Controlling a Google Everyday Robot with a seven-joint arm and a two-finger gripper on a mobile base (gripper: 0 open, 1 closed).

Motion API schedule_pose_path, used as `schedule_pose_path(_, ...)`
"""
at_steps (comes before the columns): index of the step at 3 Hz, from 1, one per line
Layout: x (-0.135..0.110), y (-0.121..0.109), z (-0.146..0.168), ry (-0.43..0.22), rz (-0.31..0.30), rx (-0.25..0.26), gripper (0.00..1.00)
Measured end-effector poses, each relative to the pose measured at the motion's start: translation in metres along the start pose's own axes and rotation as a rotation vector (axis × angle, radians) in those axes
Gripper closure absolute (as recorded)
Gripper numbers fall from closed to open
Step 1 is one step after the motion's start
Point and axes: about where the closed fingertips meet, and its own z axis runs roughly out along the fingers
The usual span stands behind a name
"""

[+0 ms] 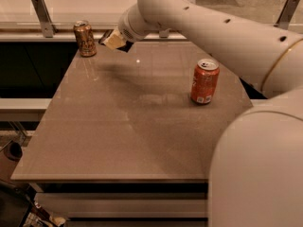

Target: Move rxbar chocolate near orange can

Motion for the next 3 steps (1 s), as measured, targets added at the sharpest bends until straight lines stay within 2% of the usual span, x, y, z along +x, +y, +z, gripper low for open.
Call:
schedule_pose_path(1, 0.000, 0.004, 0.025, 0.137, -0.056, -0.018, 1.00)
schedule_pose_path(2, 0.004, 0.008, 0.043, 0.232, -0.092, -0.036, 1.00)
schedule_pose_path(3, 0.012, 0.006, 0.060, 0.252, -0.087, -0.052, 1.00)
